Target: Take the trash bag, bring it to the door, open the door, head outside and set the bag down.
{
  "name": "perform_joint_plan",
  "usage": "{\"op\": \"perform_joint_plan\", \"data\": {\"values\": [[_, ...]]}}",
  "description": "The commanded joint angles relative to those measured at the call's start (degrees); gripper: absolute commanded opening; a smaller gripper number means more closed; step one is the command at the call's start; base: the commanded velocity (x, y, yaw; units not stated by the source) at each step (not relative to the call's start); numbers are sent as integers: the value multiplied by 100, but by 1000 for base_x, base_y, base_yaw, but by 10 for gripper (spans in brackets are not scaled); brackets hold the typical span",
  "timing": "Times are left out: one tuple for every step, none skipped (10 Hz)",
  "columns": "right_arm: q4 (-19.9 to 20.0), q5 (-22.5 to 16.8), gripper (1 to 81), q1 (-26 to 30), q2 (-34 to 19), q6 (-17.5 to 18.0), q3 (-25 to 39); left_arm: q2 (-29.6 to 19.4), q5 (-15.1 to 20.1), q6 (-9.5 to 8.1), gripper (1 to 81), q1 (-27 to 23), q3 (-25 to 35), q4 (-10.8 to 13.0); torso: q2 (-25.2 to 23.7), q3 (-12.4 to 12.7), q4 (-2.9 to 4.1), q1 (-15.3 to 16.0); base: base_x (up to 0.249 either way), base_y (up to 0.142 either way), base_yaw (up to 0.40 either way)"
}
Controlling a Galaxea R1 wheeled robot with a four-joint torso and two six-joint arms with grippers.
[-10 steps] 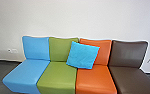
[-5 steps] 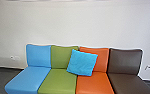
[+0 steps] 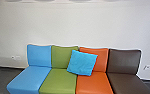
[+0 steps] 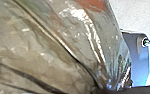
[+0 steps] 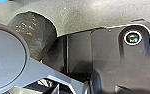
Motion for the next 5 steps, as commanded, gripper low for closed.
{"op": "perform_joint_plan", "data": {"values": [[-207,-381,811,19,336,-58,-450,118,146,169,10,-7,49,-16,557,0,0,-358,0,0,0],[-295,-381,811,-60,583,-58,-732,188,84,204,10,90,-5,-25,755,0,0,-486,0,0,0],[-356,-373,811,-139,837,-67,-1065,258,75,205,10,187,-75,-24,953,2,0,-614,0,0,0],[-418,-372,811,-192,1023,-58,-1313,311,75,249,10,266,-111,-34,1148,2,0,-741,0,0,0],[-462,-328,811,-262,1199,-67,-1515,355,66,275,10,337,-119,-25,1345,2,0,-868,0,0,0]]}}
